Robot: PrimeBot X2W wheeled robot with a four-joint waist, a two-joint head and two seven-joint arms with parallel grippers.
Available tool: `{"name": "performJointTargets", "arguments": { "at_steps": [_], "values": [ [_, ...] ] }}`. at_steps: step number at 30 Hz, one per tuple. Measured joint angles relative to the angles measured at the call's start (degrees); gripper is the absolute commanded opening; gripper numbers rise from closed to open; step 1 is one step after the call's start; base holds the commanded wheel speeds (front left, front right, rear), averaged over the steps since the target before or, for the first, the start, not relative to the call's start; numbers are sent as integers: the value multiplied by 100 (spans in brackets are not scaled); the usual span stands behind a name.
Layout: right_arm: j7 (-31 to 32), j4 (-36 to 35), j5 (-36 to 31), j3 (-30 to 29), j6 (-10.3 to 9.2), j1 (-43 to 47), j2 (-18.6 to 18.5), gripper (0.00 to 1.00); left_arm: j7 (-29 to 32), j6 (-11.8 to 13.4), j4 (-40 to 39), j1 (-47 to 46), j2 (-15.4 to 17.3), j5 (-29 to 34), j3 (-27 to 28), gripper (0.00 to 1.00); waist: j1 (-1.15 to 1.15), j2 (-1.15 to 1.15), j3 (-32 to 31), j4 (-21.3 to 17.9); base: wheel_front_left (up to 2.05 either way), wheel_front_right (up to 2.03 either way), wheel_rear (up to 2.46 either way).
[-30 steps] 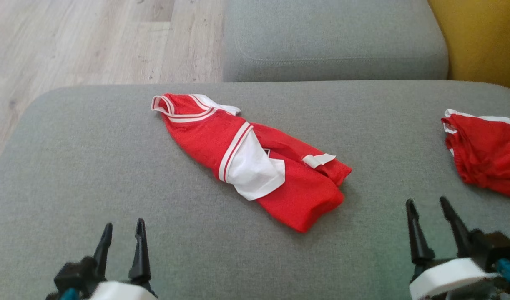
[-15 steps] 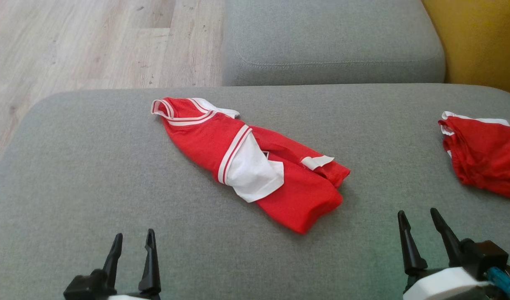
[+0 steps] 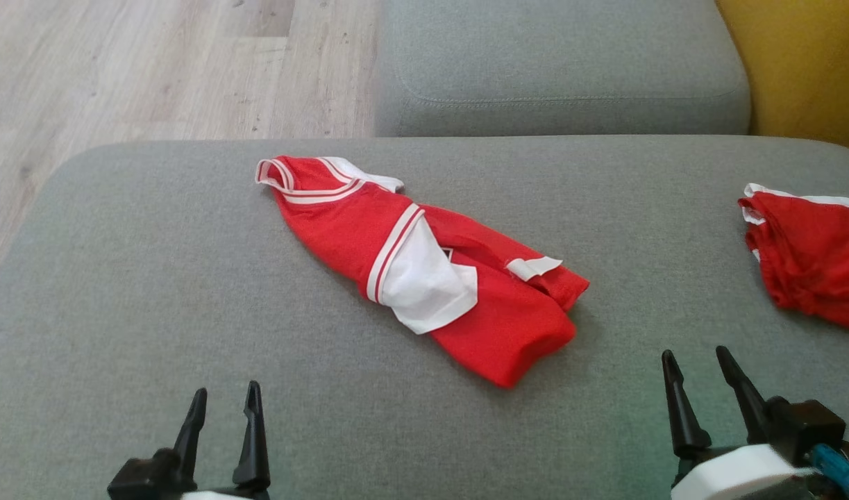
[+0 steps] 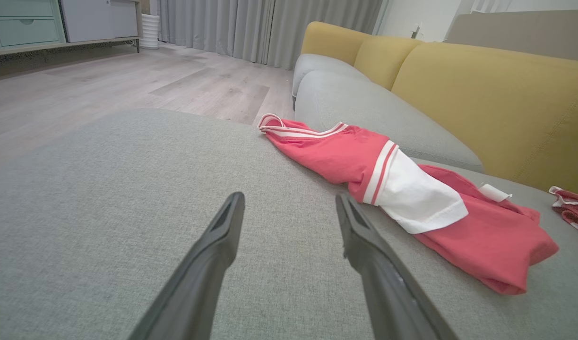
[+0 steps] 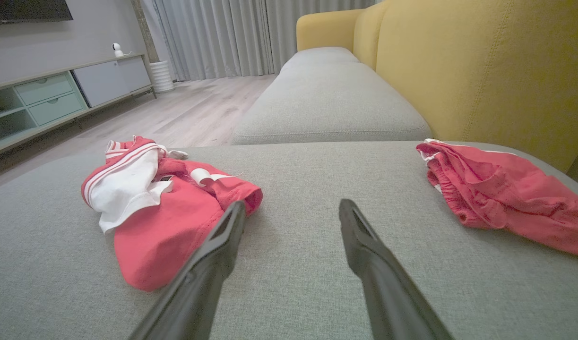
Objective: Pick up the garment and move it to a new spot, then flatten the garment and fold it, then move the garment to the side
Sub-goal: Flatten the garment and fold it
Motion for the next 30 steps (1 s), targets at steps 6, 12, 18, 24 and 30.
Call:
{"name": "performJointTargets", "arguments": {
  "at_steps": [6, 12, 18, 24, 30],
  "values": [
    [87, 4, -37, 89, 0, -176, 0, 100, 0, 3, -8, -15, 15, 56, 2, 100, 0, 0, 106, 83, 0, 0, 0],
    [485, 266, -70, 582, 0, -1588, -8, 100, 8, 13, -168, -239, 31, 247, -27, 100, 1, 0, 320, 295, 0, 0, 0],
    [1077, 1501, 322, 1301, 0, -2877, -29, 100, 9, 55, -240, -505, -21, 296, -88, 100, 1, 0, 599, 674, 0, 0, 0],
    [1361, 2715, 541, 1672, 0, -3510, -36, 100, 9, 43, -216, -614, -154, 345, -182, 100, 1, 0, 899, 1110, 0, 0, 0],
    [1354, 3512, 669, 1728, 0, -3905, -60, 100, 8, -1, -162, -710, -241, 359, -172, 100, 1, 0, 1148, 1411, 0, 0, 0]
  ]
}}
